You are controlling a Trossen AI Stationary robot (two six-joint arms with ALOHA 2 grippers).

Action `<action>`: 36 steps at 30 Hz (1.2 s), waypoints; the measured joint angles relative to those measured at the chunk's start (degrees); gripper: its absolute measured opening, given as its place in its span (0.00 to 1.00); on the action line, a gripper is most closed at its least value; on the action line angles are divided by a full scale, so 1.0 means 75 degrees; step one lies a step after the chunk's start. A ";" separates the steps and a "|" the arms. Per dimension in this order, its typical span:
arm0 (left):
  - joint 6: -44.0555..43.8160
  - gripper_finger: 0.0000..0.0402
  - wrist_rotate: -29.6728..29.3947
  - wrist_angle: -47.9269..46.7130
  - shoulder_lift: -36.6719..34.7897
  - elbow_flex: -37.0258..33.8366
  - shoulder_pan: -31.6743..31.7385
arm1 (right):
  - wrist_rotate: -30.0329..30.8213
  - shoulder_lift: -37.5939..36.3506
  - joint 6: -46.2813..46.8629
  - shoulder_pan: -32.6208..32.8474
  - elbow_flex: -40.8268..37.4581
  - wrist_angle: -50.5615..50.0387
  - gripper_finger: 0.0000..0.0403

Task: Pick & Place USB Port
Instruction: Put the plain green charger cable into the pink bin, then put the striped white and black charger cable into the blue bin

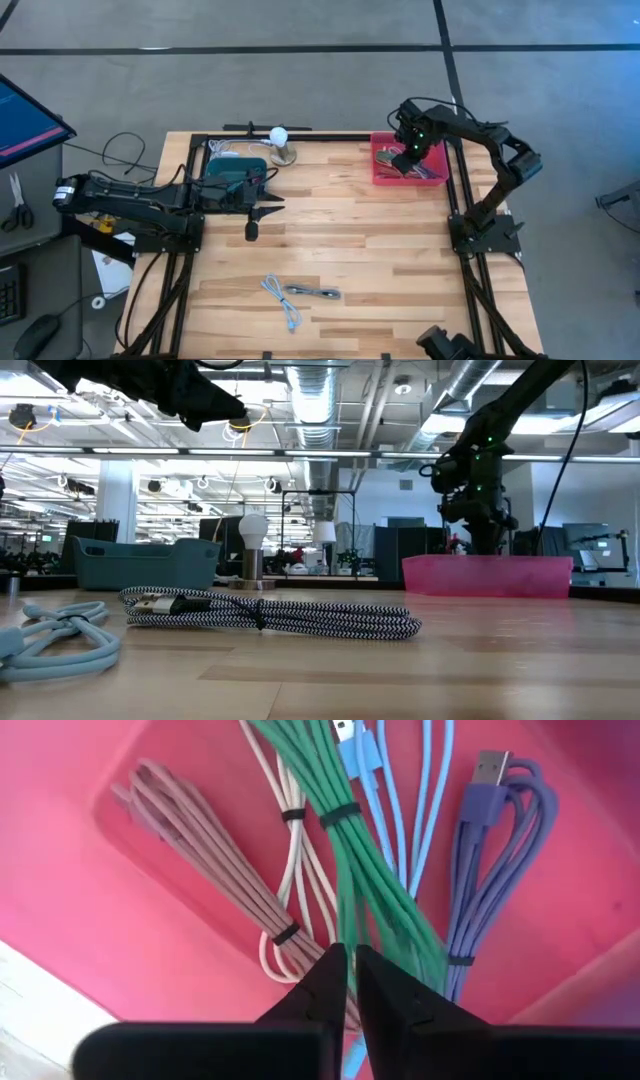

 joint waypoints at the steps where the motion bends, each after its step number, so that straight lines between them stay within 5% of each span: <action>1: -0.0001 0.22 0.0002 0.0002 -0.0002 0.0000 0.0000 | 0.0000 0.0000 0.0000 0.0000 0.0000 -0.0035 0.05; 17: -0.0001 0.22 0.0002 0.0001 -0.0002 0.0000 0.0001 | 0.0000 -0.0607 -0.0883 0.0850 0.0000 0.0275 0.04; 21: -0.0001 0.22 0.0002 0.0000 0.0000 0.0000 0.0000 | -0.0244 -0.1413 -0.0918 0.1461 0.0000 0.1154 0.01; 28: -0.0001 0.22 0.0002 -0.0001 0.0000 0.0000 0.0001 | -0.2091 -0.3141 -0.0909 0.2250 -0.0076 0.2616 0.00; 36: -0.0001 0.22 0.0002 -0.0009 -0.0002 -0.0001 0.0001 | -0.2821 -0.5466 -0.0374 0.3160 -0.2556 0.5859 0.00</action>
